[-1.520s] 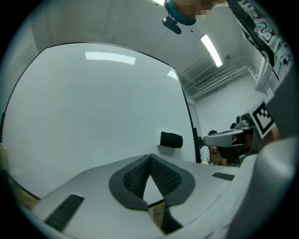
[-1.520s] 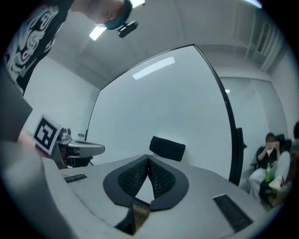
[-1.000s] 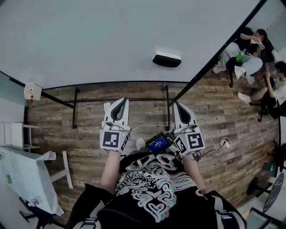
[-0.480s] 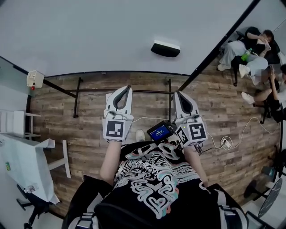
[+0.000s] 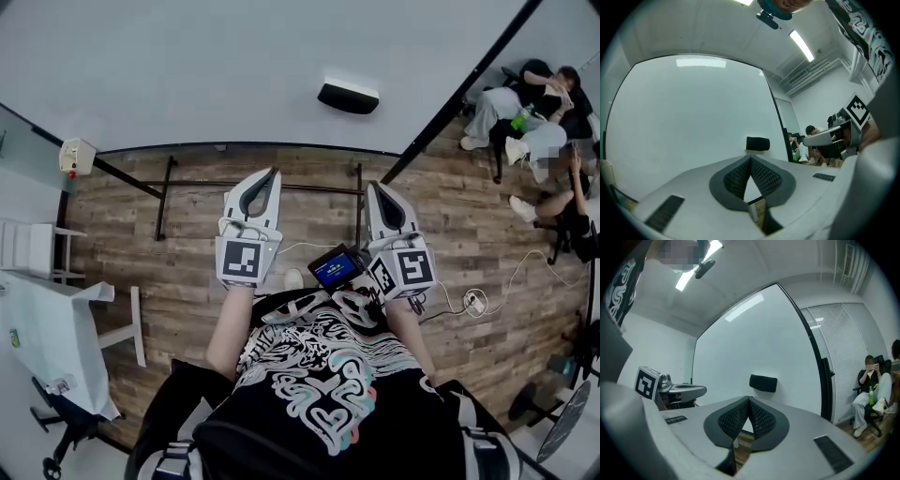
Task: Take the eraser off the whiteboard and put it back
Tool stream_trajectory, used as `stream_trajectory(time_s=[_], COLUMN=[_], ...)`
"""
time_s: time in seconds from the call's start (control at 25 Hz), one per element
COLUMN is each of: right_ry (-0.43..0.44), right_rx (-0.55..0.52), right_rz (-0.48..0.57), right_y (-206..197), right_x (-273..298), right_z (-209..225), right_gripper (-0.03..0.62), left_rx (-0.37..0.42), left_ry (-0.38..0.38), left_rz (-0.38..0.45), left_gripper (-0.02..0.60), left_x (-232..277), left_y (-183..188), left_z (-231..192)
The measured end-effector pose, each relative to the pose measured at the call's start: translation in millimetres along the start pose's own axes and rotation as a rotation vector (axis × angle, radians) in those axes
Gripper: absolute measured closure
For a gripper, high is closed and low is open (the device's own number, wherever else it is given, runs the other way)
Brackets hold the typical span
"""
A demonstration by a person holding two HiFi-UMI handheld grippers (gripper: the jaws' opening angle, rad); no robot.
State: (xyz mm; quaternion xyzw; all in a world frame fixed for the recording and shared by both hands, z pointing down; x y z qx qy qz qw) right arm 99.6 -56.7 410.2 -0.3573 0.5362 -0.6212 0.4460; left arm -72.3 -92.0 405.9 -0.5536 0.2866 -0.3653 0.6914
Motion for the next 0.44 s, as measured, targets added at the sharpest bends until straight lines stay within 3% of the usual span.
stream_trajectory(time_s=[0.44], right_ry=[-0.027], right_rx=[0.024], right_rz=[-0.017], right_y=[-7], right_x=[-1], right_z=[12], right_gripper=[0.594], left_rx=[-0.022], left_ry=[0.013], left_rz=[0.024], left_gripper=[0.56], left_x=[6], left_y=[-3], left_z=[-1])
Point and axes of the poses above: the fingertips, and each gripper's own axes: x forward along the fingers, z to its right, y out of its top, the point moved 1 cm from there along -x, backward along the fingers, and after that the axes turned 4 degrees about x, right-handed, at the moved point
